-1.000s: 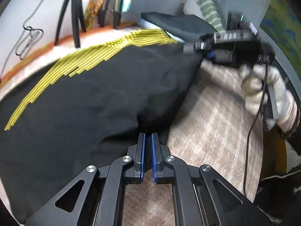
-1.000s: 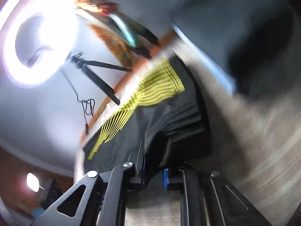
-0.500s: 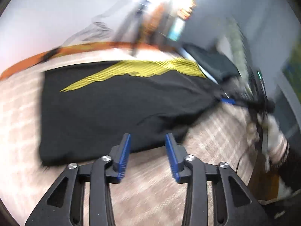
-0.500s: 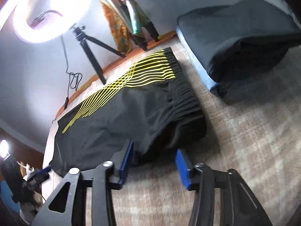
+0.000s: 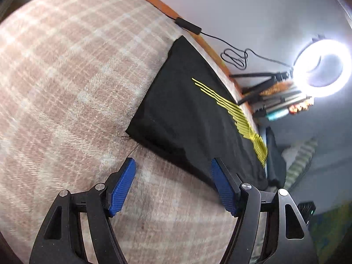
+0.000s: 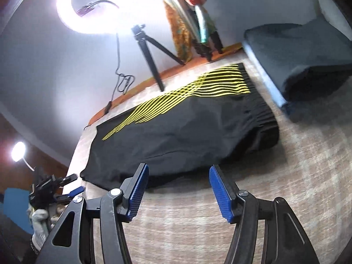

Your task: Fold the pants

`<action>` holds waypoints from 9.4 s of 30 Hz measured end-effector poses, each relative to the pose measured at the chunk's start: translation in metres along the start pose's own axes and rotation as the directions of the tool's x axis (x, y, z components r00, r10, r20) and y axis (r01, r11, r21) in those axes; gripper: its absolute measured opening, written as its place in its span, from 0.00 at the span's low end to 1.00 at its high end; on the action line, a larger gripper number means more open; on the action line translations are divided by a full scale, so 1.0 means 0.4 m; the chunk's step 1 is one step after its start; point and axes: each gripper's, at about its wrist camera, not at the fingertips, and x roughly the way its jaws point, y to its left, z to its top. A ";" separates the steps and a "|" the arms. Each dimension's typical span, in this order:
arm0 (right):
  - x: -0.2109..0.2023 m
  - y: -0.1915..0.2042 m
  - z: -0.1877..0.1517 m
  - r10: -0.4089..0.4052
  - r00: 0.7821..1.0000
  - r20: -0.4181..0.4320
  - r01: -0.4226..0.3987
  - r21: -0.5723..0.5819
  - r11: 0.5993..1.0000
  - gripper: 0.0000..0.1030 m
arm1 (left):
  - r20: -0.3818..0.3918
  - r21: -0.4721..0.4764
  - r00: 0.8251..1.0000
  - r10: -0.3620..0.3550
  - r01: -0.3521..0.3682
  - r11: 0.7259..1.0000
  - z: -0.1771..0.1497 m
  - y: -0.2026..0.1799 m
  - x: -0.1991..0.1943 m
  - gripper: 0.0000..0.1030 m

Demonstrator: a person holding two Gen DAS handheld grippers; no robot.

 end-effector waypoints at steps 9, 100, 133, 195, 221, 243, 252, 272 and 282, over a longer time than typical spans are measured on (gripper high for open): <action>0.020 0.044 -0.011 0.043 0.999 -0.023 -0.044 -0.051 0.998 0.60 | 0.081 -0.023 0.997 -0.013 0.015 1.000 0.010 -0.011 0.017 0.68; 0.238 -0.164 0.362 -0.024 0.972 -0.232 0.000 -0.102 0.995 0.03 | -0.222 0.675 0.958 -0.182 0.286 0.680 -0.293 -0.769 0.549 0.04; 0.147 -0.206 0.298 -0.206 0.972 -0.110 0.179 -0.213 0.960 0.34 | -0.030 0.706 0.999 0.036 -0.004 0.708 -0.090 -0.547 0.455 0.23; 0.117 -0.351 0.198 0.272 0.946 -0.174 -0.249 0.144 0.958 0.83 | -0.262 0.358 0.961 -0.093 0.186 0.915 0.088 -0.464 0.497 0.60; 0.071 -0.201 0.198 0.154 0.979 -0.136 -0.162 -0.046 0.986 0.13 | -0.152 0.406 0.970 -0.189 0.236 0.883 0.093 -0.538 0.521 0.05; -0.266 -0.172 0.388 0.010 0.997 0.079 0.013 -0.293 0.956 0.12 | -0.105 0.620 0.919 -0.379 0.359 0.698 0.076 -0.920 0.406 0.03; -0.388 -0.287 0.524 -0.077 0.982 0.174 0.124 -0.277 0.953 0.12 | -0.147 0.651 0.893 -0.425 0.411 0.639 0.044 -1.129 0.517 0.03; -0.218 -0.680 0.531 -0.217 0.976 0.007 0.217 0.003 0.976 0.56 | -0.115 0.706 0.988 -0.107 0.157 0.690 -0.017 -1.170 0.778 0.16; -0.322 -0.582 0.504 -0.303 0.945 0.120 0.307 -0.013 0.952 0.72 | -0.056 0.757 0.990 -0.127 0.125 0.641 -0.033 -1.140 0.646 0.50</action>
